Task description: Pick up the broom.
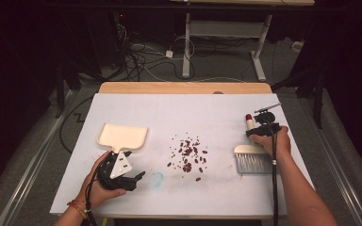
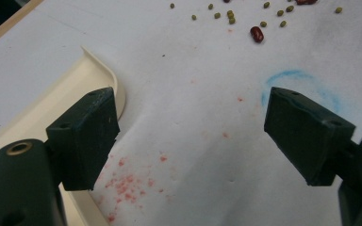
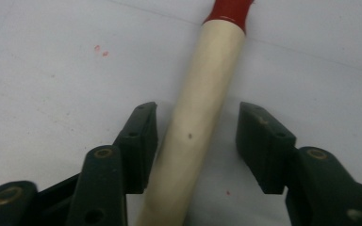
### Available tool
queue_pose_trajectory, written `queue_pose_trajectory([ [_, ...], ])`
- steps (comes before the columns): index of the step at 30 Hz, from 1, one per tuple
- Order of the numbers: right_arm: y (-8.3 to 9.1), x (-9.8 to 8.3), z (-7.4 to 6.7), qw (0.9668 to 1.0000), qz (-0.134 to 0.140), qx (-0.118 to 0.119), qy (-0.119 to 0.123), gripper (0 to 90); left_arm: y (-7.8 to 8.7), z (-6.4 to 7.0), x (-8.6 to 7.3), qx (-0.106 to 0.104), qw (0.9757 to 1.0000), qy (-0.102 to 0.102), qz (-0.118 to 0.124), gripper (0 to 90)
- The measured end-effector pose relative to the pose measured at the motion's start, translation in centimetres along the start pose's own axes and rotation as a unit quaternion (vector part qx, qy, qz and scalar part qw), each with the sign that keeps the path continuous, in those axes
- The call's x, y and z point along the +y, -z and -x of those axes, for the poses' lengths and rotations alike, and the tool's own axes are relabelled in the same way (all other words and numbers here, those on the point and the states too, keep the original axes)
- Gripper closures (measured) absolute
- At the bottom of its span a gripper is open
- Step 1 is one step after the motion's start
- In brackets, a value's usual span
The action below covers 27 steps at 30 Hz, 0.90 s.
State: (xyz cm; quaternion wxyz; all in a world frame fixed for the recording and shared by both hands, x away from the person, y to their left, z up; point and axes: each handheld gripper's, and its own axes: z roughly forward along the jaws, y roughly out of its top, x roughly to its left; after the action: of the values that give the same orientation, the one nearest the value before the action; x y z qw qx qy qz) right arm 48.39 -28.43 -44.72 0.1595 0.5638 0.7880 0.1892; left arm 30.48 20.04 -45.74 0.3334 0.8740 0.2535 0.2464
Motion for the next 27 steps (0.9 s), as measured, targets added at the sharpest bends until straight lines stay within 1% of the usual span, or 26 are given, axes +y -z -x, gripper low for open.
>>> queue_pose_trajectory([
  [1,0.0,0.1,-0.2,1.0,0.0,0.002,0.004,60.5,0.0,0.0,0.0,0.0,1.0,0.0,0.0,17.8],
  [3,0.0,0.1,-0.4,1.0,-0.003,-0.002,0.008,61.2,0.0,0.0,0.0,-0.001,1.0,-0.001,-0.001,17.8],
  [5,0.0,0.1,-0.6,1.0,0.002,-0.001,0.0,64.2,0.0,0.0,0.0,-0.001,1.0,-0.001,-0.002,17.8],
  [6,0.0,0.1,-0.6,1.0,0.002,-0.001,0.0,64.2,0.0,0.0,0.0,-0.001,1.0,-0.001,-0.002,17.8],
  [7,-0.1,0.0,-0.5,0.9999,0.007,0.007,-0.008,65.8,0.0,0.0,0.0,-0.001,1.0,-0.001,-0.002,17.8],
  [8,-0.1,0.0,-0.4,0.9999,0.009,0.008,-0.011,68.4,0.0,0.1,0.0,-0.001,1.0,-0.001,-0.002,17.8],
  [12,-0.1,-0.2,-0.6,0.9998,0.018,0.006,-0.004,70.1,-0.1,0.1,0.0,-0.002,1.0,-0.002,-0.005,17.8],
  [16,-0.1,-0.5,-0.5,0.9995,0.029,0.012,-0.006,70.2,-0.1,0.1,0.0,-0.001,1.0,0.001,-0.006,17.8],
  [17,-0.1,-0.9,-0.4,0.9989,0.045,0.012,-0.004,70.1,-0.1,0.1,0.0,-0.001,1.0,0.001,-0.005,17.8],
  [18,-0.1,-0.9,-0.4,0.9989,0.045,0.012,-0.004,70.1,-0.1,0.1,0.0,-0.001,1.0,0.001,-0.004,17.8],
  [19,0.2,-1.4,-0.4,0.9978,0.064,0.018,-0.003,70.2,0.0,0.0,0.0,-0.001,1.0,0.002,-0.004,17.9],
  [20,0.4,-1.7,-0.4,0.997,0.075,0.018,-0.003,70.2,0.0,0.0,-0.1,-0.001,1.0,0.004,-0.005,17.9],
  [21,0.4,-1.7,-0.4,0.997,0.075,0.018,-0.003,70.2,0.0,0.0,-0.1,0.0,1.0,0.005,-0.007,17.9],
  [22,0.9,-2.2,-0.5,0.995,0.097,0.023,-0.003,70.2,0.0,-0.1,-0.1,0.001,1.0,0.007,-0.007,17.9],
  [24,1.7,-2.7,-0.5,0.9926,0.119,0.027,-0.003,70.4,0.1,-0.2,-0.1,0.0,0.9999,0.012,-0.004,18.0],
  [26,2.7,-3.2,-0.4,0.9889,0.145,0.031,-0.004,70.5,0.2,-0.1,-0.1,0.003,0.9999,0.013,-0.004,17.9],
  [27,3.3,-3.4,-0.3,0.9865,0.16,0.036,-0.004,70.5,0.3,-0.1,-0.1,0.004,0.9999,0.013,-0.005,18.0],
])
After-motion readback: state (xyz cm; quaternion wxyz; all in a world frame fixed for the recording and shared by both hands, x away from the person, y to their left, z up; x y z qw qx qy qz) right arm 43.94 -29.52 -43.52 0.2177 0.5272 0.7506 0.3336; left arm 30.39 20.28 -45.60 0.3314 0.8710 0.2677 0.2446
